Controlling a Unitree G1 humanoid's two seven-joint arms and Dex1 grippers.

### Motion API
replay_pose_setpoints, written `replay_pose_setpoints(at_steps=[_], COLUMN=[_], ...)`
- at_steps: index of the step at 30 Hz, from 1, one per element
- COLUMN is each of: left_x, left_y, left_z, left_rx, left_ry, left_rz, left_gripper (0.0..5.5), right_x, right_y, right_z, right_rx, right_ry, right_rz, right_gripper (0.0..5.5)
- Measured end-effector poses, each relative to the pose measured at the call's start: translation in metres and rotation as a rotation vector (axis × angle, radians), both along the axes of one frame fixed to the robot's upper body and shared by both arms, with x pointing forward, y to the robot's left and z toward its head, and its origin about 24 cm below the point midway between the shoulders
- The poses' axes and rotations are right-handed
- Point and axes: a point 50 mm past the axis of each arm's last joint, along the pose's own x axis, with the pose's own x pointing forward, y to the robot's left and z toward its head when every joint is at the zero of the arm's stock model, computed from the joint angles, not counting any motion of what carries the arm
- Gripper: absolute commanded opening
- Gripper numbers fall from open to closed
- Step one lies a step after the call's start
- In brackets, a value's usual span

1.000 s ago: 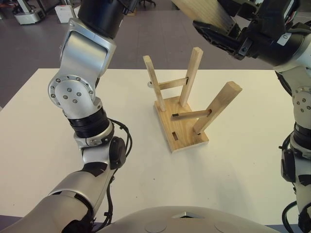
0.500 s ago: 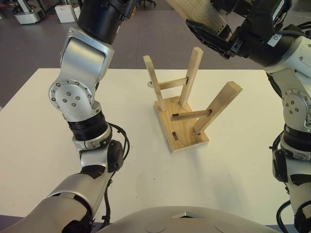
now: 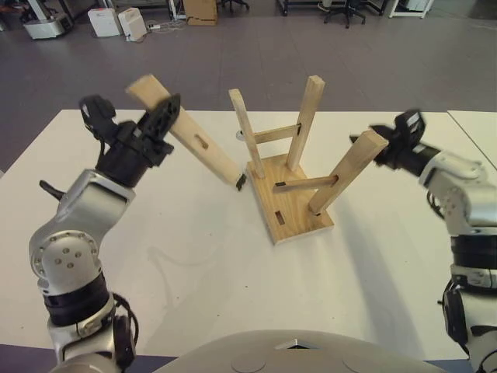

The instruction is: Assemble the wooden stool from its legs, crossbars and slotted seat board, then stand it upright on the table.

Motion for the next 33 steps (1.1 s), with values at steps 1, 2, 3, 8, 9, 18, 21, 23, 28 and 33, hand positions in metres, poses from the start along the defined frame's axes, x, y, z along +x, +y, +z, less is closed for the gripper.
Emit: replay_pose_setpoints(at_steps=[1,2,3,8,9,18,21,23,28,33], left_x=[-0.003,-0.005,-0.006,-0.004,-0.003,-0.001,-0.004,-0.004,0.004,0.007], left_y=[-0.002,-0.003,-0.005,-0.014,-0.014,-0.005,-0.006,-0.004,-0.013,-0.027], left_z=[-0.011,-0.020,-0.025,-0.037,-0.038,-0.055,-0.062,-0.061,-0.060,-0.054], left_rx=[0.009,-0.001,-0.020,-0.156,-0.180,-0.217,-0.209,-0.172,-0.065,0.037], left_ry=[0.045,0.083,0.104,0.154,0.161,0.218,0.240,0.219,0.150,0.095], left_rz=[0.000,0.010,0.023,0.112,0.135,0.338,0.359,0.373,0.369,0.319], left_gripper=[1.02,1.02,1.02,1.02,1.02,1.02,1.02,1.02,1.02,1.02], right_x=[-0.006,-0.015,-0.024,-0.038,-0.039,-0.047,-0.048,-0.049,-0.049,-0.057], right_y=[0.002,0.005,0.010,0.037,0.040,0.070,0.083,0.087,0.089,0.092], right_z=[-0.022,-0.045,-0.062,-0.068,-0.068,-0.065,-0.064,-0.065,-0.061,-0.058], right_rx=[-0.052,-0.144,-0.215,-0.236,-0.240,-0.241,-0.217,-0.219,-0.226,-0.215], right_ry=[0.071,0.137,0.178,0.130,0.117,-0.004,-0.030,-0.036,-0.062,-0.087], right_rz=[0.010,0.039,0.085,0.269,0.290,0.431,0.467,0.466,0.485,0.514], right_gripper=[3.07,3.07,3.07,3.07,3.07,3.07,3.07,3.07,3.07,3.07])
